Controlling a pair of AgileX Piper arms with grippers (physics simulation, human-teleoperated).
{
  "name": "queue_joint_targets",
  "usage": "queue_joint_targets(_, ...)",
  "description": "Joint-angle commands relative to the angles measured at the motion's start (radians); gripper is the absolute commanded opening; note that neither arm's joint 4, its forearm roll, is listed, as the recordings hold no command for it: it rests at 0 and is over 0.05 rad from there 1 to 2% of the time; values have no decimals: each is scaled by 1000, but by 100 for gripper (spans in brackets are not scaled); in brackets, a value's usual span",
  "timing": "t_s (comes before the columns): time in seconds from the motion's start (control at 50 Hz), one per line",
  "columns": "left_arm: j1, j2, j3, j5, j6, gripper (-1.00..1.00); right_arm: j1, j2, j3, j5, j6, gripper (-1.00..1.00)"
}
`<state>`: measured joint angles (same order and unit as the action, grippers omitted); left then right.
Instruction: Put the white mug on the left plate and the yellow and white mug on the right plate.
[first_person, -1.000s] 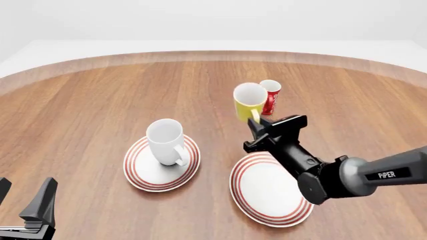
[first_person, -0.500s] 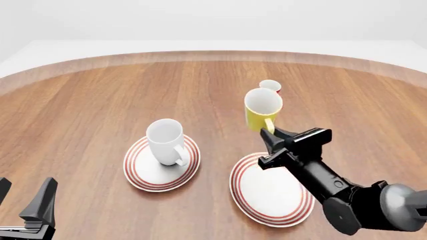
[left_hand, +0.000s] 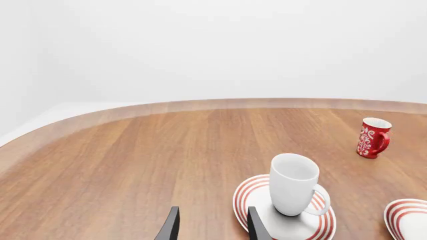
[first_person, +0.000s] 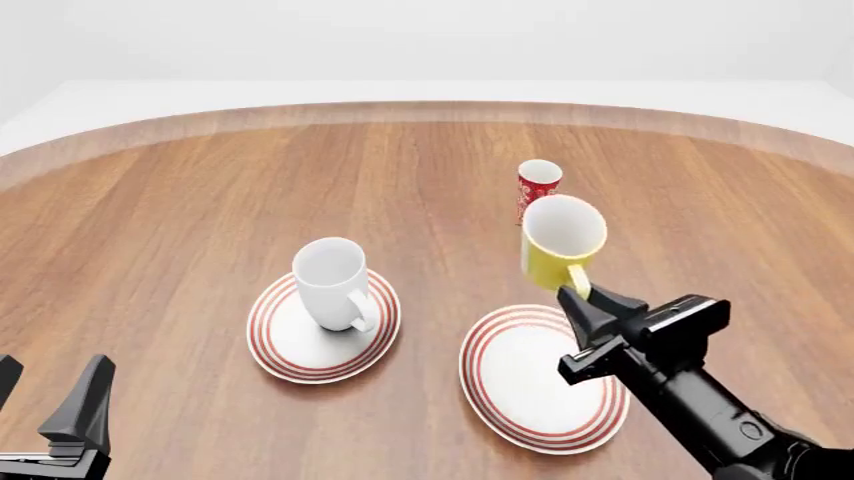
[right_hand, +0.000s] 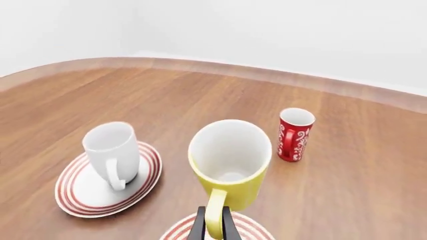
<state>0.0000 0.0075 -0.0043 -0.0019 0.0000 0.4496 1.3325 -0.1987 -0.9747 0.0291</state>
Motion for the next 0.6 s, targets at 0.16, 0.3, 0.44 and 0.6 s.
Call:
queue_joint_targets(0.16,0,0,0,0,0,100,-8,-230,122,96,-6,-100)
queue_joint_targets(0.3,0,0,0,0,0,100,-10,-284,140,139,-12,-100)
queue_joint_targets(0.44,0,0,0,0,0,100,-15,-381,185,201,-11,-100)
queue_joint_targets(0.6,0,0,0,0,0,100,-11,-549,198,370,-9,-100)
